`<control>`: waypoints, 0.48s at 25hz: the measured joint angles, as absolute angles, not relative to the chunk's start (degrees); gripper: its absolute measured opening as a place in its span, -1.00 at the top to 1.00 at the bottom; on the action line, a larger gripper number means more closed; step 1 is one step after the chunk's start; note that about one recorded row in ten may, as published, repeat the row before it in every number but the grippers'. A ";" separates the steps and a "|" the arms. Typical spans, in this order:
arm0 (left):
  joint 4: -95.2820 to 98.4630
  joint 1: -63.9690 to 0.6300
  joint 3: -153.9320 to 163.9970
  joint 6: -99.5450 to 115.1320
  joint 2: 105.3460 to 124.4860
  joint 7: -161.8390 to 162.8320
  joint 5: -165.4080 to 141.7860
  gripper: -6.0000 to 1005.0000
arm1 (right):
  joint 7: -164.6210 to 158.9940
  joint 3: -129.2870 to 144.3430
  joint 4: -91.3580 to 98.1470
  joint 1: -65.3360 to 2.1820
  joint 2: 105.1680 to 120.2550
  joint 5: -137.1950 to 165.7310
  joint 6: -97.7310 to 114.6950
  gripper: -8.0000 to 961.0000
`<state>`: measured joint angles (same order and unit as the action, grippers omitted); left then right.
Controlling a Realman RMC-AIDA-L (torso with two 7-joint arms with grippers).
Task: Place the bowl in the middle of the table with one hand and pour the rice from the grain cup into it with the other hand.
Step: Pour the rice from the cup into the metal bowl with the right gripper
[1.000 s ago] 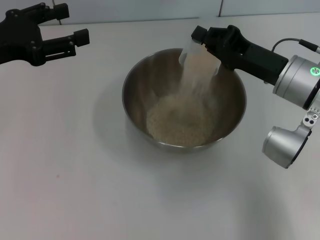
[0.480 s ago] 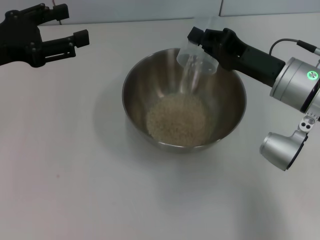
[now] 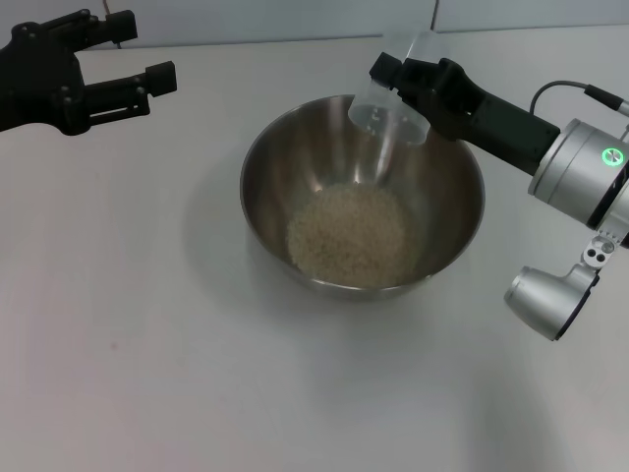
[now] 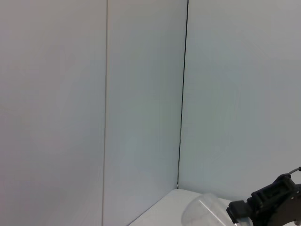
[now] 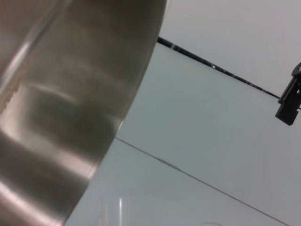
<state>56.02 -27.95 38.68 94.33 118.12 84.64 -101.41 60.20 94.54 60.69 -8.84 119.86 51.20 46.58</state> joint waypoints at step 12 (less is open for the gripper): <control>56.46 -27.33 38.75 94.58 118.12 84.64 -100.39 -0.60 | 63.55 96.98 62.01 -7.67 119.82 48.36 45.64 0.95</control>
